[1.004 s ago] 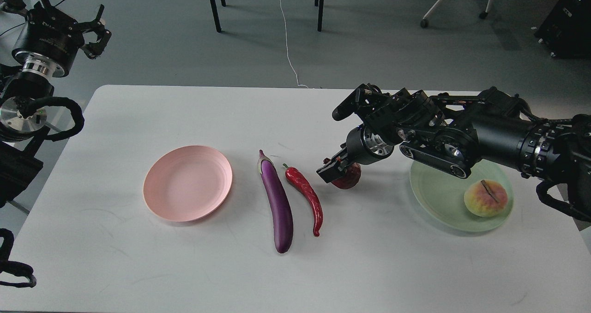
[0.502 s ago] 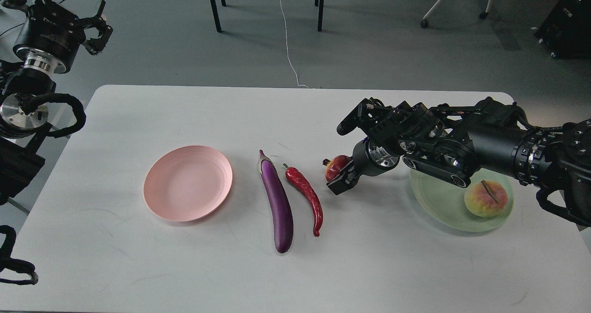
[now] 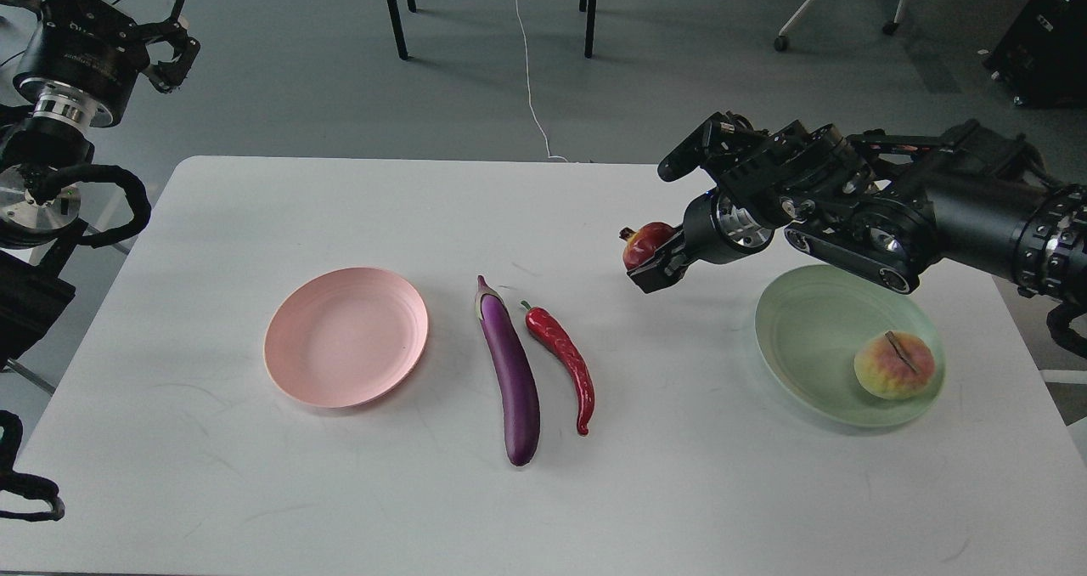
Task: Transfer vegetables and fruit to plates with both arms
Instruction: 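Carry the pomegranate onto the green plate beside the peach and release, then withdraw the right arm and move the left gripper toward the eggplant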
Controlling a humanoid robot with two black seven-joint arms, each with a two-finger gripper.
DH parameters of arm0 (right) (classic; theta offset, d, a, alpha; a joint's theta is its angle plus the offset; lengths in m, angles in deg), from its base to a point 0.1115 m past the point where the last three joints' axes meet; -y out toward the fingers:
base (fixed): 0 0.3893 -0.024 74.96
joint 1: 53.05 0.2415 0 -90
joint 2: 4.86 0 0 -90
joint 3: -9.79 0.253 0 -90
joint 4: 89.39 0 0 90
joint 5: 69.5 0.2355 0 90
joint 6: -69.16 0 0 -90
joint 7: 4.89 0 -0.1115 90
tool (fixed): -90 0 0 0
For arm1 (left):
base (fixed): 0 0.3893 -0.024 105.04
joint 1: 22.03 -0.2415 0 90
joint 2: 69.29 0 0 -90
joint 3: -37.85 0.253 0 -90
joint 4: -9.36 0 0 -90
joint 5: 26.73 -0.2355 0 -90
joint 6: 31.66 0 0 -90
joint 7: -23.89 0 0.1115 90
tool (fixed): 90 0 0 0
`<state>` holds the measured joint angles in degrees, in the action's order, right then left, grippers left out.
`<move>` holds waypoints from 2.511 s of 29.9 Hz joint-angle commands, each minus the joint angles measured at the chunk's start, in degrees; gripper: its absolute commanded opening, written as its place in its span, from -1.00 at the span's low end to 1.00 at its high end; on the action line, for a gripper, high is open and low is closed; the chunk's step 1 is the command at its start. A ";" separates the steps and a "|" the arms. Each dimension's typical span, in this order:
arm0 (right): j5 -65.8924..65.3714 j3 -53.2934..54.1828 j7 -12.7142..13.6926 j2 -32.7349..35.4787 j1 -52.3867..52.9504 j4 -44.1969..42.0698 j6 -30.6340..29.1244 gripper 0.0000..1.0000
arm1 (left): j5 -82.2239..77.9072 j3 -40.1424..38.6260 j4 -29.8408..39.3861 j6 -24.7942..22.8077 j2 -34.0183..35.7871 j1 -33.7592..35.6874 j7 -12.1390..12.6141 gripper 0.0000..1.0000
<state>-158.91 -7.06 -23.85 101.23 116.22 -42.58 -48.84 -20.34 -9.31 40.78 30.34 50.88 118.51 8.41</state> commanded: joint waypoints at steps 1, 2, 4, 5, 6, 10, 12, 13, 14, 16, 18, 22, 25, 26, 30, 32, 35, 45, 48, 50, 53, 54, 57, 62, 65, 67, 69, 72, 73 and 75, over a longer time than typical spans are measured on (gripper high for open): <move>-0.07 0.15 0.24 7.97 0.27 4.51 0.00 0.14 | 0.03 -0.04 0.14 0.00 0.24 -0.01 -0.08 0.97; -0.07 0.15 0.24 10.43 0.18 6.09 0.00 0.14 | 0.12 -0.04 0.14 0.00 0.33 -0.01 -0.08 0.97; -0.15 0.06 0.24 15.26 -0.26 9.69 0.00 0.14 | 0.03 0.05 0.14 0.00 0.42 -0.01 -0.08 0.97; -0.24 0.06 0.24 17.72 -0.44 11.80 0.00 0.14 | 0.03 0.05 0.14 0.00 0.42 -0.01 -0.08 0.97; -0.33 0.06 0.24 20.44 -0.61 13.73 0.00 0.14 | 0.03 0.05 0.14 0.00 0.42 -0.01 -0.08 0.97; -0.86 -0.56 0.16 27.75 -1.84 17.88 0.00 0.14 | 0.03 0.05 0.14 0.00 0.16 -0.09 -0.08 0.97; -1.47 -0.56 0.15 29.43 -3.77 18.06 0.00 0.15 | 0.03 -0.04 0.14 0.00 -0.02 -0.09 -0.08 0.97; -1.65 -0.56 0.15 29.78 -4.73 17.97 0.00 0.15 | -0.06 0.05 0.23 0.00 -0.02 -0.09 -0.08 0.97; -1.74 -0.30 0.24 30.22 -5.79 17.97 0.00 0.15 | -0.06 0.05 0.23 0.00 -0.11 -0.09 -0.08 0.97; -1.74 0.15 0.24 30.58 -7.72 17.97 0.00 0.20 | -0.06 0.05 0.23 0.00 -0.11 -0.09 -0.08 0.97; -1.74 0.15 0.42 30.58 -9.05 17.36 0.83 0.26 | -0.06 0.05 0.23 0.00 -0.11 -0.09 -0.08 0.97; -1.74 0.15 0.59 30.05 -10.10 15.16 1.89 0.36 | -0.14 0.05 0.14 0.00 0.07 0.43 0.00 0.97; -1.74 0.15 0.59 29.96 -10.19 14.98 1.89 0.45 | -0.14 0.05 0.14 0.00 0.07 1.31 0.09 0.97; -1.74 0.15 0.59 29.88 -10.19 14.98 1.89 0.51 | -0.14 0.05 0.14 0.00 0.07 1.31 0.09 0.97; -1.74 0.32 1.03 29.96 -10.19 14.90 1.98 0.89 | -0.14 0.05 0.14 0.00 -0.20 1.40 0.09 0.97; -1.56 0.67 1.03 30.05 -10.19 14.90 1.98 0.91 | -0.14 0.05 0.14 0.00 -0.28 1.40 0.09 0.97; -1.56 1.90 1.03 30.40 -10.37 14.90 1.98 0.93 | -0.14 0.05 0.14 0.00 -0.37 1.31 0.09 0.97; 12.29 18.76 1.03 30.23 -10.46 12.97 3.48 0.95 | -0.58 0.31 0.49 0.00 0.59 1.31 -0.08 0.97; 23.80 22.90 1.47 29.70 -10.46 12.18 3.47 0.95 | -5.49 2.06 1.54 0.00 1.73 1.40 -0.26 0.97; 31.62 25.10 1.56 29.61 -10.63 11.03 3.91 0.95 | -9.09 2.16 2.95 0.00 2.35 1.49 -0.17 0.97; 42.96 26.51 1.12 29.00 -10.81 9.63 4.18 0.94 | -12.79 3.38 8.11 0.00 3.40 1.05 0.27 0.97; 46.22 26.69 1.03 28.91 -10.98 9.71 4.27 0.94 | -14.02 4.95 11.10 0.00 4.36 0.96 0.27 0.97; 58.08 26.95 0.95 29.00 -11.51 9.54 4.27 0.94 | -18.24 11.98 20.77 0.00 9.37 0.87 0.09 0.97; 77.24 27.57 0.95 29.52 -13.44 8.92 3.74 0.95 | -27.45 17.18 33.61 3.56 13.42 1.31 0.53 0.97; 87.35 28.44 0.95 29.61 -15.81 7.34 3.30 0.97 | -36.41 17.62 39.06 4.89 14.65 1.31 2.46 0.96; 94.91 29.58 0.95 29.53 -17.57 5.85 2.16 0.97 | -42.74 17.71 43.45 4.80 15.53 1.31 4.83 0.96; 101.85 31.43 0.95 29.44 -20.02 3.57 0.00 0.97 | -48.72 17.71 48.19 4.80 16.67 1.31 7.03 0.96; 106.79 34.67 0.95 28.91 -23.80 -0.73 0.00 0.97 | -55.84 18.94 52.95 4.89 16.94 1.22 9.14 0.96; 107.50 35.82 0.95 28.82 -24.95 -1.79 0.00 0.97 | -58.13 19.55 53.83 4.97 16.85 1.31 9.32 0.96; 109.70 38.98 0.86 28.82 -28.19 -2.94 0.00 0.97 | -63.23 20.26 55.94 4.97 16.85 1.22 9.23 0.96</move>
<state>-52.34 28.12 -22.92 130.17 92.04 -43.36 -48.79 -76.53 9.84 93.53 35.23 67.70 119.82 17.22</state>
